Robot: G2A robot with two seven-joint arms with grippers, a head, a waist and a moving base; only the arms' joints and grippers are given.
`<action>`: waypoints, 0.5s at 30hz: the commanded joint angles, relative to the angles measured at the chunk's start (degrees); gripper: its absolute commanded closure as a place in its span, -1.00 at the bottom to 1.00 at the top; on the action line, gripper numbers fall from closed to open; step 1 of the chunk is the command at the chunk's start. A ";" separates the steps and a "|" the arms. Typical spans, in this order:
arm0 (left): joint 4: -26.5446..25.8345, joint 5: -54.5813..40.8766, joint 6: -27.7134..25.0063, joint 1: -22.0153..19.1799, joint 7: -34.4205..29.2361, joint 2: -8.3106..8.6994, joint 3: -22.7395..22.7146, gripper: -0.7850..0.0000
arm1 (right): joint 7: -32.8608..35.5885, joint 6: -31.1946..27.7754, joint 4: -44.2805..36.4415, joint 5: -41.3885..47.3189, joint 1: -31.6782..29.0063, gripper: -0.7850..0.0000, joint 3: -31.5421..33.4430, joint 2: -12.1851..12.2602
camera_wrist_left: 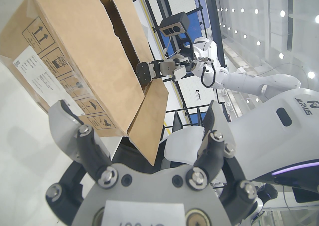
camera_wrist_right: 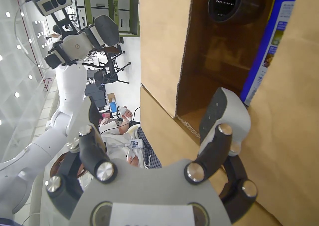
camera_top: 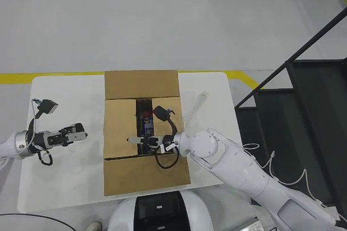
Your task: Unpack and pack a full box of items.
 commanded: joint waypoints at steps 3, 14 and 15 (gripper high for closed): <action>0.00 0.00 0.00 0.00 0.00 0.00 0.00 -1.00 | 0.23 -1.48 2.08 1.35 1.23 -1.00 -1.27 -1.02; 0.00 0.00 0.00 0.00 0.00 0.00 0.00 -1.00 | 2.71 -4.88 4.56 5.03 3.58 -1.00 -3.39 -3.31; 0.00 0.00 0.00 0.00 0.00 0.00 0.00 -1.00 | 2.78 -4.90 4.52 4.83 3.66 -1.00 -3.44 -3.41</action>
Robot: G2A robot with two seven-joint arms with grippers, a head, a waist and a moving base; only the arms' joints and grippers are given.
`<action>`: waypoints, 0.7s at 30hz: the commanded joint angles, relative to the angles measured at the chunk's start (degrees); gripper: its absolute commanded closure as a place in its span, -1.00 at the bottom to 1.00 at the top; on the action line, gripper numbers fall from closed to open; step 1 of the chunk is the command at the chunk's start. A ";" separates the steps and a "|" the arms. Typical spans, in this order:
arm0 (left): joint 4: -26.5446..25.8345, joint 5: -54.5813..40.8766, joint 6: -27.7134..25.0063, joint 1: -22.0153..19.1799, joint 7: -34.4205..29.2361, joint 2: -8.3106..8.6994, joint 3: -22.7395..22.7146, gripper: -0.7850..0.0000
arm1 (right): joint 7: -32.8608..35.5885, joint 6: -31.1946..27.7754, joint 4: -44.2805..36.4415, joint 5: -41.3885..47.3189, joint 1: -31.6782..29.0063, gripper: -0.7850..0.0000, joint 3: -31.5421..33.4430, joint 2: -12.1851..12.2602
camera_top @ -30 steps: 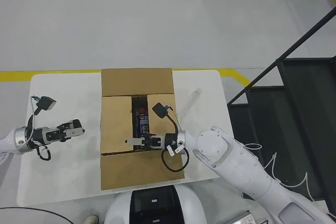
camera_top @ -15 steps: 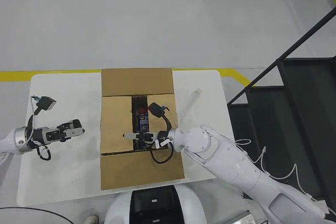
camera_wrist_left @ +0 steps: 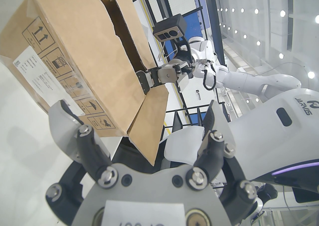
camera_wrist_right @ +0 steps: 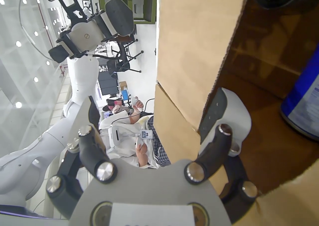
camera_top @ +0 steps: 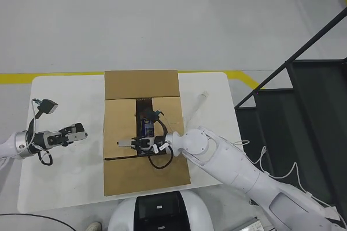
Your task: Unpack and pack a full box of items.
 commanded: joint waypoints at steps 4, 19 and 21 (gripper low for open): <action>0.00 0.00 0.00 0.00 0.00 0.00 0.00 -1.00 | 0.14 0.43 -0.60 -1.04 0.19 -1.00 -0.20 -0.43; 0.00 0.00 0.00 0.00 0.00 0.00 0.00 -1.00 | 0.69 -0.51 -5.00 -3.55 0.87 -1.00 0.34 -1.49; 0.00 0.00 0.00 0.00 0.00 0.00 0.00 -1.00 | 0.73 -0.93 -5.69 -3.92 1.12 -1.00 0.29 -1.68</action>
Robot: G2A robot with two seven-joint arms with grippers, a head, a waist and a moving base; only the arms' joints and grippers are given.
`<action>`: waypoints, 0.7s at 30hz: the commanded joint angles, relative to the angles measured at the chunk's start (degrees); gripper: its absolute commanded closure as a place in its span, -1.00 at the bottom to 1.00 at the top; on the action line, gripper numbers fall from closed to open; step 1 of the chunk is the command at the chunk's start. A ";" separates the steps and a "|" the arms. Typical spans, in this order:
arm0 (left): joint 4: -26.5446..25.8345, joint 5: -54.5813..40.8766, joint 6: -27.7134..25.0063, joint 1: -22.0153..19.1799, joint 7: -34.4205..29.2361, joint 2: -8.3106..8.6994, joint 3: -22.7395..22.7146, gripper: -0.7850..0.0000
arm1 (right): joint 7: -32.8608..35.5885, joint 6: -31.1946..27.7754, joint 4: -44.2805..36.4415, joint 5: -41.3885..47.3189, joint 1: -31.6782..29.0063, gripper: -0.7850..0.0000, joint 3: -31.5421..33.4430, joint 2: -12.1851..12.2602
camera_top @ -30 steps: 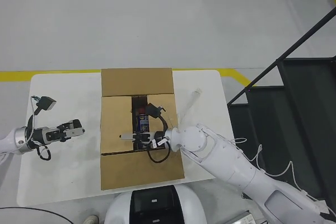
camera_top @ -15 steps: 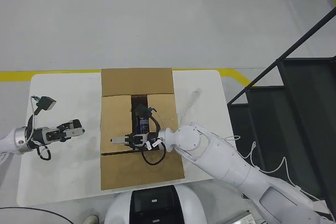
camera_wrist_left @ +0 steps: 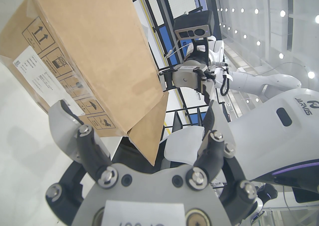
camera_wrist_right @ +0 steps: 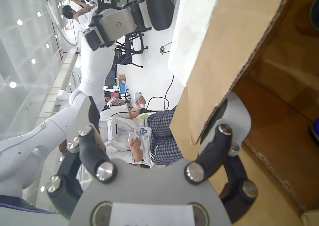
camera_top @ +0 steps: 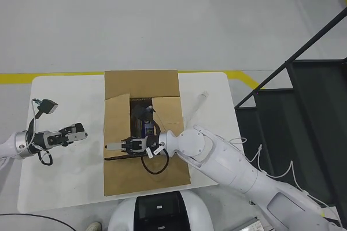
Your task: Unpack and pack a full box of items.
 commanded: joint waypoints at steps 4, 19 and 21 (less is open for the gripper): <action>0.00 0.00 0.00 0.00 0.00 0.00 0.00 -1.00 | 0.74 -1.18 -0.80 -0.26 0.84 -1.00 -0.61 -0.66; -16.57 -2.37 -0.14 13.20 5.49 2.08 -20.10 -1.00 | 2.85 -5.93 3.61 1.39 5.73 -1.00 -5.10 -4.35; -18.39 -2.95 0.82 14.94 5.41 2.23 -23.29 -1.00 | 2.98 -6.61 4.63 1.83 6.37 -1.00 -6.06 -5.05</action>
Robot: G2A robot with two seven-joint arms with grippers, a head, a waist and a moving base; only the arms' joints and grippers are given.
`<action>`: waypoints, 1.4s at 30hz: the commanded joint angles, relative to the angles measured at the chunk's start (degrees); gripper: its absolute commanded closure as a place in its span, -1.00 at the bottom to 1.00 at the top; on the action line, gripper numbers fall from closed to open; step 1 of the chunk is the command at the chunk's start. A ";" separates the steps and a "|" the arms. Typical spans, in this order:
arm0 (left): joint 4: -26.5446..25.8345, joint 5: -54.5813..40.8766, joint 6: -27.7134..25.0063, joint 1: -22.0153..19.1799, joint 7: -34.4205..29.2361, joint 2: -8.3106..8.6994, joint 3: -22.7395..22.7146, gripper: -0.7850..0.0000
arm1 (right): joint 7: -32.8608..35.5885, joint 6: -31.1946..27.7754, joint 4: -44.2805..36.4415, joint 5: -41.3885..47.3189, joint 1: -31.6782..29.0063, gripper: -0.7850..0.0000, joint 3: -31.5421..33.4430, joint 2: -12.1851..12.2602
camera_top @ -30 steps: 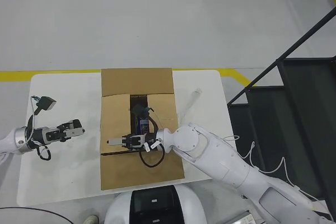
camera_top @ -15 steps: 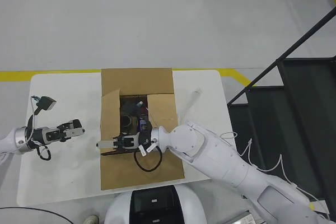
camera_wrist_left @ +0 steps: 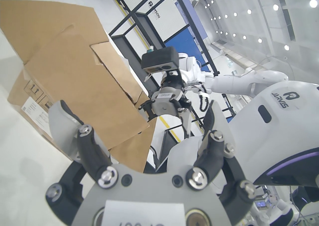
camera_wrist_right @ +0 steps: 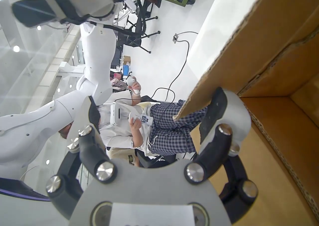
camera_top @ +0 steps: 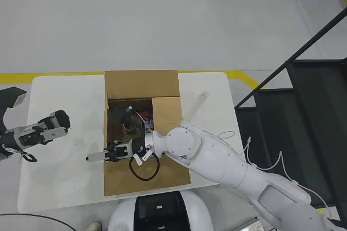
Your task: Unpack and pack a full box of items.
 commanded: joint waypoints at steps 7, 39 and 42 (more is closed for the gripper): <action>-4.02 -2.24 4.47 1.20 -0.83 0.07 -4.62 -1.00 | 0.58 -2.74 4.52 0.84 2.37 -1.00 -4.01 -2.97; 8.34 -3.37 12.87 -25.93 -5.92 -4.02 21.32 -1.00 | 4.92 -4.86 6.73 -2.32 0.22 -1.00 -4.09 -5.96; 8.50 -3.00 13.69 -26.39 -5.79 -4.08 20.96 -1.00 | 3.01 -5.66 6.65 -5.20 0.80 -1.00 -4.33 -6.41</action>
